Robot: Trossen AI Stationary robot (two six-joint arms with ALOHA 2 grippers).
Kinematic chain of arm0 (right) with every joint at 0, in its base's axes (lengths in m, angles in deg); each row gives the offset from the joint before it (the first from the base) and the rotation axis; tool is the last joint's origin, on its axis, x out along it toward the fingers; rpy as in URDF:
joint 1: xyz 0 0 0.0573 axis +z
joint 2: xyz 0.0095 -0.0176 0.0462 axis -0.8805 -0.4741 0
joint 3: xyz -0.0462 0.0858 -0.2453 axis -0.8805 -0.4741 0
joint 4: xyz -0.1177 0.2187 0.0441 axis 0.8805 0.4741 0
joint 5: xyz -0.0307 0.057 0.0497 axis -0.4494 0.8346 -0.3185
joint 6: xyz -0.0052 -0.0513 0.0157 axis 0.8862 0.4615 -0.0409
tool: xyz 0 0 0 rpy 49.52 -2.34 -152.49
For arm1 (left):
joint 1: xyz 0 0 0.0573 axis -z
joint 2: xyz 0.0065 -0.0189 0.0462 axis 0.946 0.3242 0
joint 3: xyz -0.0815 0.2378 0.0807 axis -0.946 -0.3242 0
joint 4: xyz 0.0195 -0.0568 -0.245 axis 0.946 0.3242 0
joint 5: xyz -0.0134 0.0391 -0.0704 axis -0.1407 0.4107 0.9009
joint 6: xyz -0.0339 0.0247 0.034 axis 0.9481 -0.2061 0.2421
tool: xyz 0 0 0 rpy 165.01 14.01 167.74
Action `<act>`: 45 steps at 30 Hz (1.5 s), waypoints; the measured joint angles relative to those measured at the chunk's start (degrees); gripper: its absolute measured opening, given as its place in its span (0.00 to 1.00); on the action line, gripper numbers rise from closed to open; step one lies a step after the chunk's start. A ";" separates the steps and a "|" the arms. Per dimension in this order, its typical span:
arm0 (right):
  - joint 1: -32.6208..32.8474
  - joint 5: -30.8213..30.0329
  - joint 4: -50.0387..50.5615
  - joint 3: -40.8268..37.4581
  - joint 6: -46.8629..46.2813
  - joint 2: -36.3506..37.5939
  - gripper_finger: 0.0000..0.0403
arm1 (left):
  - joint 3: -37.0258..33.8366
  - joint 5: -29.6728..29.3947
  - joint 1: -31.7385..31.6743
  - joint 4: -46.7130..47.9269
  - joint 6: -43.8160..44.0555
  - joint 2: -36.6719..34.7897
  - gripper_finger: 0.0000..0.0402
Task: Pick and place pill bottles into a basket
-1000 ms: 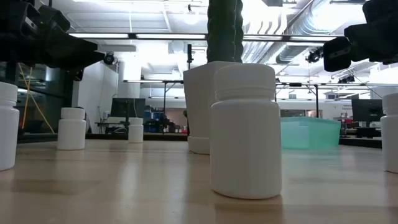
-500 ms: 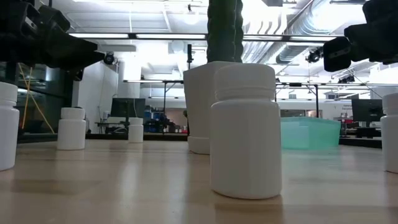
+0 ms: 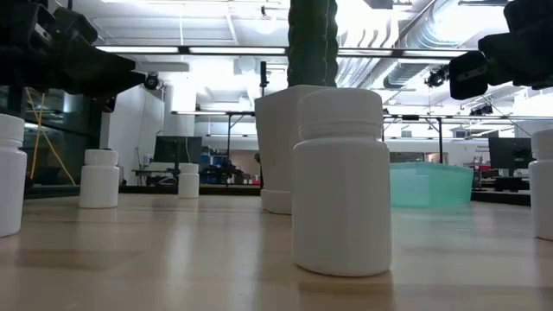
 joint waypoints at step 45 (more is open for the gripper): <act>-0.07 -6.91 0.01 0.02 1.57 0.00 0.00 | 0.01 0.02 0.01 0.00 0.00 -0.01 0.48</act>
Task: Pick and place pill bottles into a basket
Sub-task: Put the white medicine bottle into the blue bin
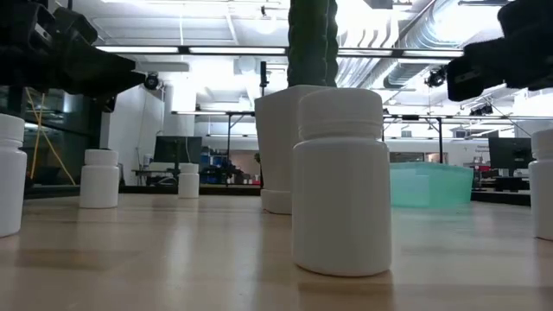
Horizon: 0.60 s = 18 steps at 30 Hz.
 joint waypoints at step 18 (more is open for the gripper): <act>0.02 -17.17 -3.85 -0.02 -15.06 0.00 0.00 | -0.01 -0.21 0.01 0.00 3.32 -0.01 0.48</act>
